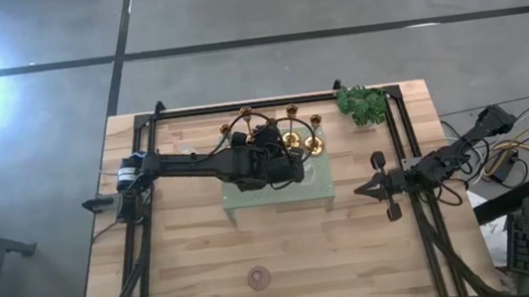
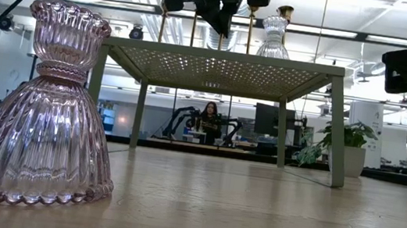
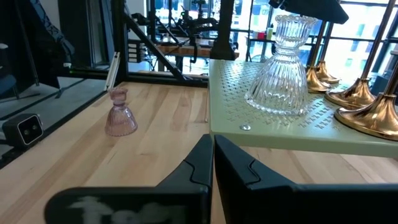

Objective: Pick & Place candle stick holders
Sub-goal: Put the gold candle stand on the shelf

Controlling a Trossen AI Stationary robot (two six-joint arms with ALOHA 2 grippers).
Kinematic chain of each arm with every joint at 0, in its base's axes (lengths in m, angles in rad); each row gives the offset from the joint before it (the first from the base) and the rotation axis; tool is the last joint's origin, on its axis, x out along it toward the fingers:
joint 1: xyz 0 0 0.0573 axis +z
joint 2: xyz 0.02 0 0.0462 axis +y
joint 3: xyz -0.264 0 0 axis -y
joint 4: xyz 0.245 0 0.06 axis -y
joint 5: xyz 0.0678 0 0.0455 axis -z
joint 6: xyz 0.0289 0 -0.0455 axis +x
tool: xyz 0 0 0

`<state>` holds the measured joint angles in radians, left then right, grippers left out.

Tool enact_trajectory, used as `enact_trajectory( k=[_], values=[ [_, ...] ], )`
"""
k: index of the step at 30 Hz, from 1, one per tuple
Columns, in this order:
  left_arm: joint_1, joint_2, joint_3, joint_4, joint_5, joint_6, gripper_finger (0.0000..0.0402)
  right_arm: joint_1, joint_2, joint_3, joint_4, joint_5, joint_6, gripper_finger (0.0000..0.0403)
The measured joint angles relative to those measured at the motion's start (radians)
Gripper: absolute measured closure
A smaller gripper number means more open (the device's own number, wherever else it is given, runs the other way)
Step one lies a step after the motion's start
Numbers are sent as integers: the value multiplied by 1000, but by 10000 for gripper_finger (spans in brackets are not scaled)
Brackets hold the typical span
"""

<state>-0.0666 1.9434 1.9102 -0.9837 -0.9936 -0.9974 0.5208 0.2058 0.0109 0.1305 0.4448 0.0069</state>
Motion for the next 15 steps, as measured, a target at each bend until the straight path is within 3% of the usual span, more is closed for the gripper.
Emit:
enact_trajectory(
  k=[15],
  values=[
    [0, 2, -1, -21, 5, 1, 368, 0, 0, 0, 0, 0, 0, 394]
  ],
)
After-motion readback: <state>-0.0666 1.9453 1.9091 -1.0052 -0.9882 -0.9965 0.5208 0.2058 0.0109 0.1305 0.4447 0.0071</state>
